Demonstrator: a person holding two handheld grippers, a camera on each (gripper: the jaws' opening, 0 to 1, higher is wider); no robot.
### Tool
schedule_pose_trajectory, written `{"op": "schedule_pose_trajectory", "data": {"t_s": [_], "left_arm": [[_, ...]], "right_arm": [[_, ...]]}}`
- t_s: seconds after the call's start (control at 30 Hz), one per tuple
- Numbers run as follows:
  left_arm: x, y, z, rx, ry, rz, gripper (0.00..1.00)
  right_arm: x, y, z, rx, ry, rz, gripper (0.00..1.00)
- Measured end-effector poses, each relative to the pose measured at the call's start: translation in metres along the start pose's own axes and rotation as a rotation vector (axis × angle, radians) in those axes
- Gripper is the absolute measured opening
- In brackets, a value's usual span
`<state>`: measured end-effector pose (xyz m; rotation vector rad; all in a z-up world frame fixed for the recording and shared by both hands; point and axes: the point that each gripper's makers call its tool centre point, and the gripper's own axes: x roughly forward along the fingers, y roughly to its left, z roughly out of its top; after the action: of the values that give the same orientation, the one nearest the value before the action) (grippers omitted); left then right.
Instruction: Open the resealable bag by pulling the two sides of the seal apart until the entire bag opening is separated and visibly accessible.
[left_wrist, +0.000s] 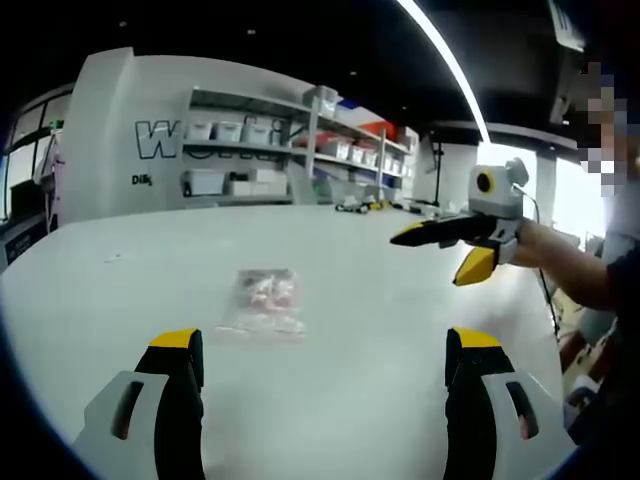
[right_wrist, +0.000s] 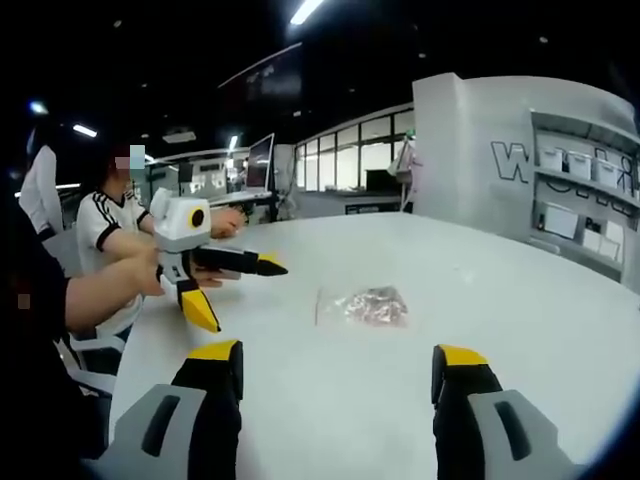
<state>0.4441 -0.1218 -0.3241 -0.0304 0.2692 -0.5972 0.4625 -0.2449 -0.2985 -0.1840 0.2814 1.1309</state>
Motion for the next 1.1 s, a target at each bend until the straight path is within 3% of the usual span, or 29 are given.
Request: {"op": "schedule_pose_trajectory", "data": {"t_s": [1.1], "left_arm": [[0.000, 0.003, 0.002, 0.000, -0.003, 0.005, 1.00]], "right_arm": [[0.025, -0.006, 0.002, -0.012, 0.015, 0.015, 0.73]]}}
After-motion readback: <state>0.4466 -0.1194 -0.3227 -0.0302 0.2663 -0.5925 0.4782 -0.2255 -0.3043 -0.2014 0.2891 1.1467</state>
